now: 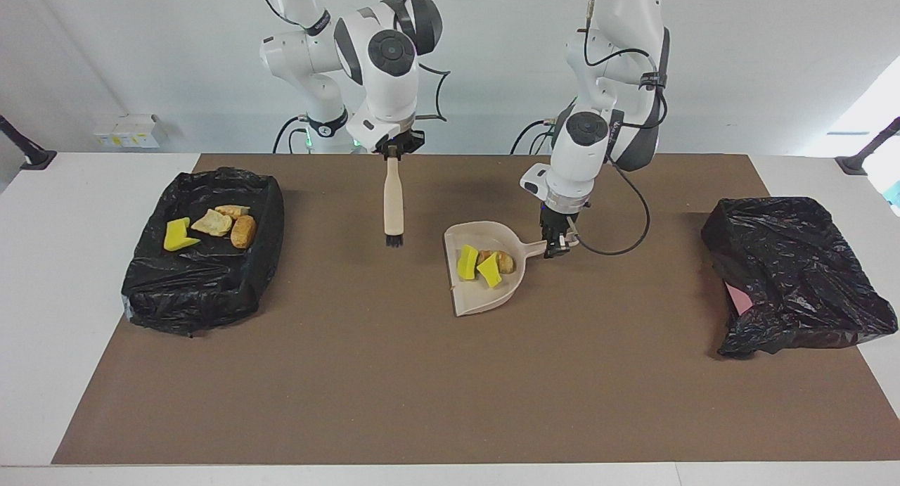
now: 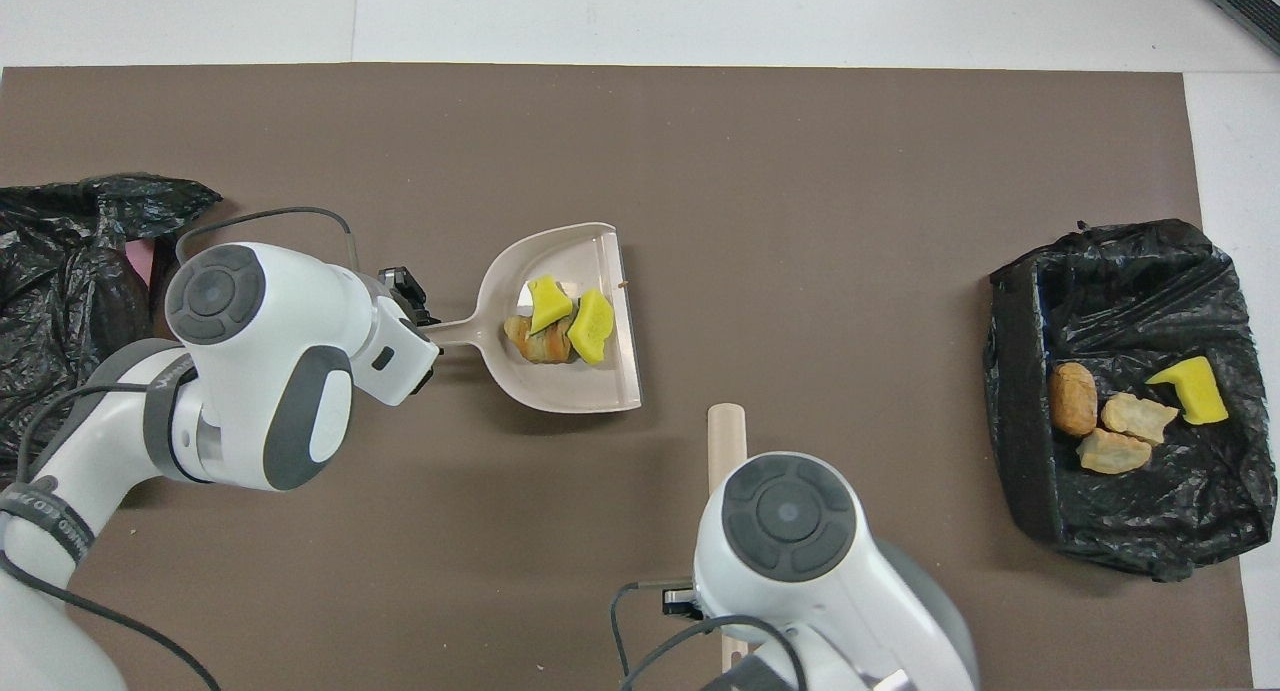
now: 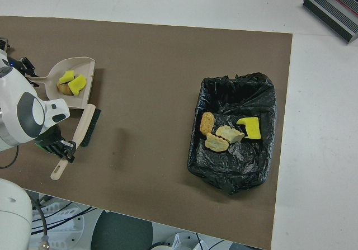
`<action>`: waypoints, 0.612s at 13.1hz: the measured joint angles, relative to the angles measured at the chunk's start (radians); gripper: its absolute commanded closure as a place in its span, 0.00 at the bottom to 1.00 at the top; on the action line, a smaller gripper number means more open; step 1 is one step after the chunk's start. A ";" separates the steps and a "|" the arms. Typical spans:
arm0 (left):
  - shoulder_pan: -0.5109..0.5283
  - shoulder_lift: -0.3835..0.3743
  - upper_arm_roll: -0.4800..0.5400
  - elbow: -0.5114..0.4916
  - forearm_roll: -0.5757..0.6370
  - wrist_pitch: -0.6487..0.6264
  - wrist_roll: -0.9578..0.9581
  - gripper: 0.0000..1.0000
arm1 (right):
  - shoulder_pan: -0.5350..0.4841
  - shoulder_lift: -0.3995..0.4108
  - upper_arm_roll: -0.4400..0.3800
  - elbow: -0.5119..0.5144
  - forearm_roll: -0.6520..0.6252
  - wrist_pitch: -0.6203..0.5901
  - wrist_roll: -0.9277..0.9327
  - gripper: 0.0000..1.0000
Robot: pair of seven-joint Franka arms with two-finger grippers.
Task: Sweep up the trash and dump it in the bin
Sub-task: 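Carry the loaded dustpan with the left gripper toward the nearby black bag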
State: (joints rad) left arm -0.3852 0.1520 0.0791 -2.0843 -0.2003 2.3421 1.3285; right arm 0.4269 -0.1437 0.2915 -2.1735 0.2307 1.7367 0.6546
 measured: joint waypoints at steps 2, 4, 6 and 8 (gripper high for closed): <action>0.045 0.008 -0.001 0.022 -0.031 -0.001 0.048 1.00 | 0.069 0.011 0.003 -0.063 0.011 0.108 0.034 1.00; 0.095 0.008 -0.001 0.042 -0.089 -0.017 0.122 1.00 | 0.096 0.023 0.003 -0.096 0.021 0.155 0.034 1.00; 0.160 0.008 -0.001 0.090 -0.119 -0.092 0.197 1.00 | 0.099 0.025 0.002 -0.131 0.022 0.201 0.034 1.00; 0.230 0.008 -0.001 0.170 -0.122 -0.209 0.264 1.00 | 0.102 0.028 0.002 -0.174 0.022 0.259 0.034 1.00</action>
State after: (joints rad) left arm -0.1555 0.1597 0.0782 -1.9146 -0.3226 2.1329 1.5930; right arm 0.5293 -0.1153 0.2936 -2.3476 0.2531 1.9954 0.6883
